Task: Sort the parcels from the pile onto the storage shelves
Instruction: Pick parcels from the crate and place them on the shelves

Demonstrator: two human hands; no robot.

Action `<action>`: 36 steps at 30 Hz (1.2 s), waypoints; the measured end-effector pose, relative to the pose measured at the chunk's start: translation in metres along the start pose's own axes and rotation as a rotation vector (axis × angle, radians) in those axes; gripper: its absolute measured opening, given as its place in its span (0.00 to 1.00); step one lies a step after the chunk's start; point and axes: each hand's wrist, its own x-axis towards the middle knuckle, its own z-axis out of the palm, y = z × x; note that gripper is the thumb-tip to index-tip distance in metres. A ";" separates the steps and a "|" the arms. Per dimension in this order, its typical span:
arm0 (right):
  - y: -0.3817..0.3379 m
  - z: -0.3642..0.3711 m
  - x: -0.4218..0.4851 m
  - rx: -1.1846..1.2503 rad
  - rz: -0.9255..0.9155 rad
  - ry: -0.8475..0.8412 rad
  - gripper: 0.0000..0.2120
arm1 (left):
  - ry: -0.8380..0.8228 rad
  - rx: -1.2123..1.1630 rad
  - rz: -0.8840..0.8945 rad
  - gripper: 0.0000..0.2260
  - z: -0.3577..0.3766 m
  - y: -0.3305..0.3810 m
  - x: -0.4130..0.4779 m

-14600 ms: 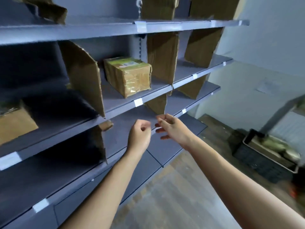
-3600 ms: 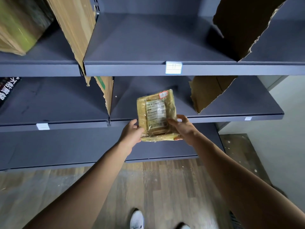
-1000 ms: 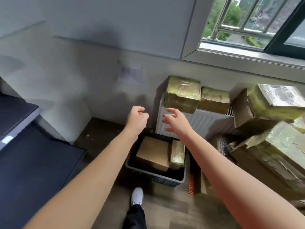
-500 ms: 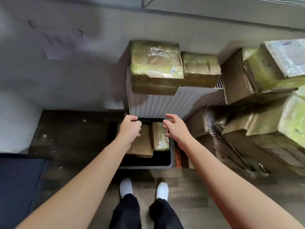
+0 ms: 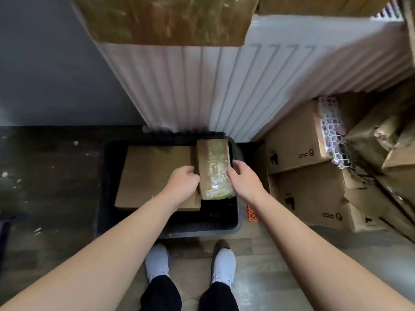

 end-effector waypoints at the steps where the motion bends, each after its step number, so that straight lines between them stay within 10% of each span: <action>1: 0.007 0.004 0.010 -0.013 -0.001 -0.008 0.25 | 0.000 0.009 -0.009 0.23 0.007 -0.004 0.011; 14: 0.052 0.040 0.064 0.180 0.247 -0.087 0.34 | -0.049 -0.207 -0.185 0.30 0.052 -0.028 0.075; 17: 0.048 0.030 0.053 0.281 0.267 -0.052 0.20 | -0.029 -0.285 -0.194 0.30 0.050 -0.022 0.072; 28: -0.002 0.009 -0.001 0.186 -0.118 0.010 0.14 | 0.097 -0.574 -0.249 0.26 0.016 -0.026 0.023; 36: -0.019 0.025 0.002 -0.057 -0.279 -0.013 0.10 | 0.282 -0.758 -0.325 0.04 0.009 -0.062 0.019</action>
